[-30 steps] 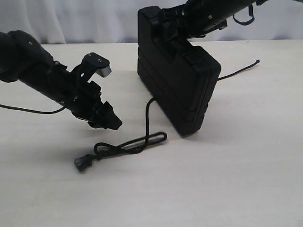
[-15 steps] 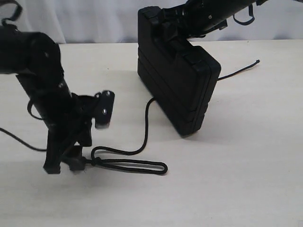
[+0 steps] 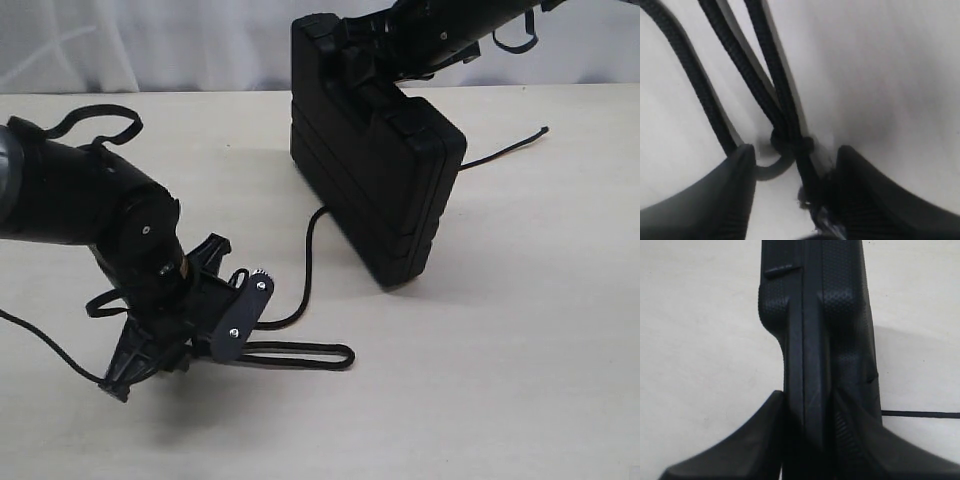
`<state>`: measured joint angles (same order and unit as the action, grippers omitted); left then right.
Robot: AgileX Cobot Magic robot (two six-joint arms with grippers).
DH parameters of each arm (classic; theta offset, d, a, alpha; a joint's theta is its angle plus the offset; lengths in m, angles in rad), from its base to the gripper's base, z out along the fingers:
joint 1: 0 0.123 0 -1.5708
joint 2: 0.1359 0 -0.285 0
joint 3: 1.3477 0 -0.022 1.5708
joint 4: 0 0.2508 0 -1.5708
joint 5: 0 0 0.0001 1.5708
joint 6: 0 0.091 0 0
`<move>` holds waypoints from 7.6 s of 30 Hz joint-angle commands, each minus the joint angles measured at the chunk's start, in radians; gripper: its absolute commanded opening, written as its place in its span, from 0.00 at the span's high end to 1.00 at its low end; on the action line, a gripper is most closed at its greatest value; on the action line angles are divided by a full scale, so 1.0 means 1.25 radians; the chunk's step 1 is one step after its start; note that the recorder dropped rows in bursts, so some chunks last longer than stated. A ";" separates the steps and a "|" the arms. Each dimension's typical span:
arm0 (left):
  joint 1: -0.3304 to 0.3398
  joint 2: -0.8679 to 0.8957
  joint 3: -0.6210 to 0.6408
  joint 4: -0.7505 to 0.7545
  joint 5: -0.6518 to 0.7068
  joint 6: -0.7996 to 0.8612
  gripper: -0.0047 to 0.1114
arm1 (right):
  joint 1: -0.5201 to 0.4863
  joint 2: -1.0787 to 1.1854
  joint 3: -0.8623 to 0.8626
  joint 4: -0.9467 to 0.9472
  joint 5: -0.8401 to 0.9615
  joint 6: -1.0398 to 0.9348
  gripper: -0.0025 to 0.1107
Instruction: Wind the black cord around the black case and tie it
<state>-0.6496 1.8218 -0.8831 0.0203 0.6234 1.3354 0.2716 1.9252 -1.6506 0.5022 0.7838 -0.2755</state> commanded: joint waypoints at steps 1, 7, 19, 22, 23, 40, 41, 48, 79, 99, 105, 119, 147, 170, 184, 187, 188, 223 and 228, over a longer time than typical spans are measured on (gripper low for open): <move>-0.002 0.011 0.001 -0.027 -0.048 0.001 0.66 | -0.001 -0.013 0.000 0.006 -0.020 0.000 0.74; -0.002 0.013 0.001 -0.027 -0.061 -0.003 0.66 | -0.001 -0.013 0.000 0.006 -0.020 0.000 0.74; -0.002 0.013 0.001 -0.033 -0.018 -0.038 0.96 | -0.001 -0.013 0.000 0.006 -0.020 0.000 0.74; -0.002 0.010 0.000 -0.033 -0.027 -0.078 0.96 | -0.001 -0.013 0.000 0.006 -0.020 0.000 0.74; -0.002 0.008 -0.004 -0.033 -0.024 -0.096 0.96 | -0.001 -0.013 0.000 0.006 -0.020 0.000 0.74; 0.239 -0.131 -0.153 -0.419 -0.073 -0.296 0.96 | -0.001 -0.013 0.000 0.006 -0.020 0.000 0.74; 0.229 -0.131 -0.160 -0.365 -0.086 -0.336 0.96 | -0.001 -0.013 0.000 0.006 -0.020 0.000 0.74; 0.178 -0.126 -0.242 0.208 -0.017 -0.714 0.96 | -0.001 -0.013 0.000 0.006 -0.022 0.000 0.74; 0.017 -0.078 -0.253 0.351 0.005 -0.737 0.96 | -0.001 -0.013 0.000 0.006 -0.022 0.000 0.74; 0.017 -0.043 -0.335 0.315 0.022 -0.776 0.96 | -0.001 -0.013 0.000 0.006 -0.022 0.000 0.74; 0.017 -0.043 -0.337 0.256 -0.028 -0.776 0.96 | -0.001 -0.013 0.000 0.006 -0.022 0.000 0.74; -0.001 -0.043 -0.337 0.171 -0.192 -0.776 0.96 | -0.001 -0.013 0.000 0.006 -0.022 0.000 0.74; -0.021 0.018 -0.337 0.093 -0.422 -0.776 0.96 | -0.001 -0.013 0.000 0.006 -0.022 0.000 0.74; -0.021 -0.067 -0.337 -0.026 -0.159 -0.776 0.70 | -0.001 -0.013 0.000 0.006 -0.022 0.000 0.74; -0.021 -0.029 -0.239 -0.424 -0.257 -0.876 0.70 | -0.001 -0.013 0.000 0.006 -0.022 0.000 0.74; -0.020 -0.022 -0.239 -0.431 -0.303 -0.878 0.69 | -0.001 -0.013 0.000 0.006 -0.024 0.000 0.74; -0.021 -0.022 -0.239 -0.432 -0.320 -0.878 0.68 | -0.001 -0.013 0.000 0.006 -0.024 0.000 0.74; -0.021 -0.008 -0.239 -0.151 -0.483 -0.878 0.96 | -0.001 -0.013 0.000 0.006 -0.022 0.000 0.74; -0.021 -0.100 -0.239 -0.086 -0.440 -0.863 0.96 | -0.001 -0.013 0.000 0.006 -0.022 0.000 0.74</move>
<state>-0.6746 1.7136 -1.1872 -0.0998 0.0658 0.2516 0.2716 1.9252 -1.6506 0.5022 0.7832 -0.2755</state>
